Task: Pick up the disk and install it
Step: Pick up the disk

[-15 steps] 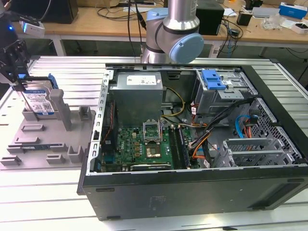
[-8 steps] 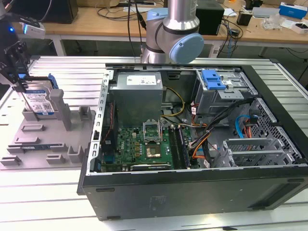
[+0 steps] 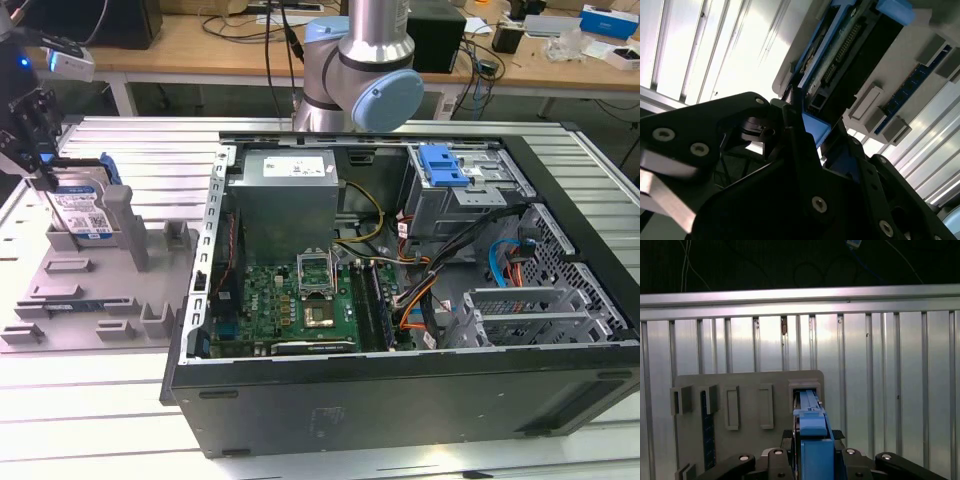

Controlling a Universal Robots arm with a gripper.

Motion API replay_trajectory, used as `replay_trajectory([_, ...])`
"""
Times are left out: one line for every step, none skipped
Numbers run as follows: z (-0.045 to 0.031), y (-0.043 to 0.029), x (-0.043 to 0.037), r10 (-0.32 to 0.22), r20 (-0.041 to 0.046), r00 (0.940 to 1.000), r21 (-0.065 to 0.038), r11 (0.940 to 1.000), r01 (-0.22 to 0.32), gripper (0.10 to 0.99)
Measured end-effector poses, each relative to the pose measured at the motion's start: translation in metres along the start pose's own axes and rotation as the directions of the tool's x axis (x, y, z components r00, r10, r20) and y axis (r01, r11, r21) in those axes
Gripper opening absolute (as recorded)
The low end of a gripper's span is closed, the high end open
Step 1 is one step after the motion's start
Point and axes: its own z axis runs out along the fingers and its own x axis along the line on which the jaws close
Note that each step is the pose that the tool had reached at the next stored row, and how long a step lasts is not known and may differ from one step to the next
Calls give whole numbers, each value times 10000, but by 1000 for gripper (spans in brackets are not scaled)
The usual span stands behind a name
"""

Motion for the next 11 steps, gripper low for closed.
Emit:
replay_trajectory([0, 0, 0, 0, 1, 10000, 0, 10000, 0, 392])
replay_trajectory([1, 0, 0, 0, 1, 10000, 1, 10000, 0, 392])
replay_trajectory([1, 0, 0, 0, 0, 10000, 1, 10000, 0, 392])
replay_trajectory([3, 1, 1, 2, 2, 10000, 4, 10000, -2, 392])
replay_trajectory([3, 1, 3, 1, 2, 10000, 3, 10000, -1, 392])
replay_trajectory([3, 2, 10, -1, 1, 10000, 1, 10000, 1, 392])
replay_trajectory([4, 2, 16, -1, 0, 10000, 1, 10000, 1, 392])
replay_trajectory([5, 2, 16, 1, 1, 10000, 1, 10000, -1, 376])
replay_trajectory([5, 3, 17, 1, 0, 10000, -1, 10000, -1, 365])
replay_trajectory([6, 3, 17, 0, 0, 10000, 0, 10000, 0, 365])
replay_trajectory([7, 3, 18, 0, 0, 10000, -2, 10000, 0, 365])
